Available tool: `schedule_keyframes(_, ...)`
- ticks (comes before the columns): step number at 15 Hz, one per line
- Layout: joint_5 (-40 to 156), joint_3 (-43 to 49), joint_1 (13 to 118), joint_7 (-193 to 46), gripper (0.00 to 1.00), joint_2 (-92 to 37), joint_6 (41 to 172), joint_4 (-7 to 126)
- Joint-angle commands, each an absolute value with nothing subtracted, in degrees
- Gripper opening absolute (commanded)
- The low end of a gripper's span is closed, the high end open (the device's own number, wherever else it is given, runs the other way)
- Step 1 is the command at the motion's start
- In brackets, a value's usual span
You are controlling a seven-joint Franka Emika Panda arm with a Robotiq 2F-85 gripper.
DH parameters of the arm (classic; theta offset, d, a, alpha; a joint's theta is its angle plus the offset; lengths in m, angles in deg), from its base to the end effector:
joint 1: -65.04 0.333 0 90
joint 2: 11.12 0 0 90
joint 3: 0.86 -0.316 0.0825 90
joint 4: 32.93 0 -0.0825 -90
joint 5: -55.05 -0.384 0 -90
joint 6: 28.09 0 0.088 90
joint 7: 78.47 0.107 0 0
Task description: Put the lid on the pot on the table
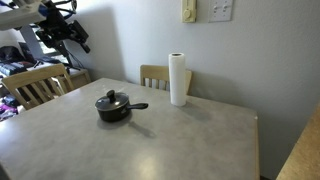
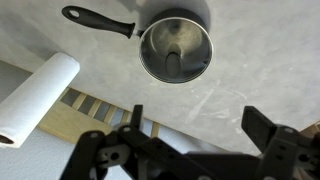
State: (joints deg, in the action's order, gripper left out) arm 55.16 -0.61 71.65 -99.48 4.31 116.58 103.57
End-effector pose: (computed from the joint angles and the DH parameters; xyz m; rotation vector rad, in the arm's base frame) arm 0.4874 0.0543 0.4692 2.9386 0.7175 0.6267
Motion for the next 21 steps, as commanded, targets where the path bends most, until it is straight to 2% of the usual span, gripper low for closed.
schedule_keyframes(1, 54.79, 0.37, 72.79, -106.88, 1.0, -0.29, 117.24, 101.77)
schedule_keyframes(13, 63.31, -3.63, 71.0, -111.84, 1.0, -20.8, 115.96, 90.0)
schedule_keyframes(21, 62.6, -4.86, 70.38, -110.13, 1.0, -20.91, 117.22, 90.86)
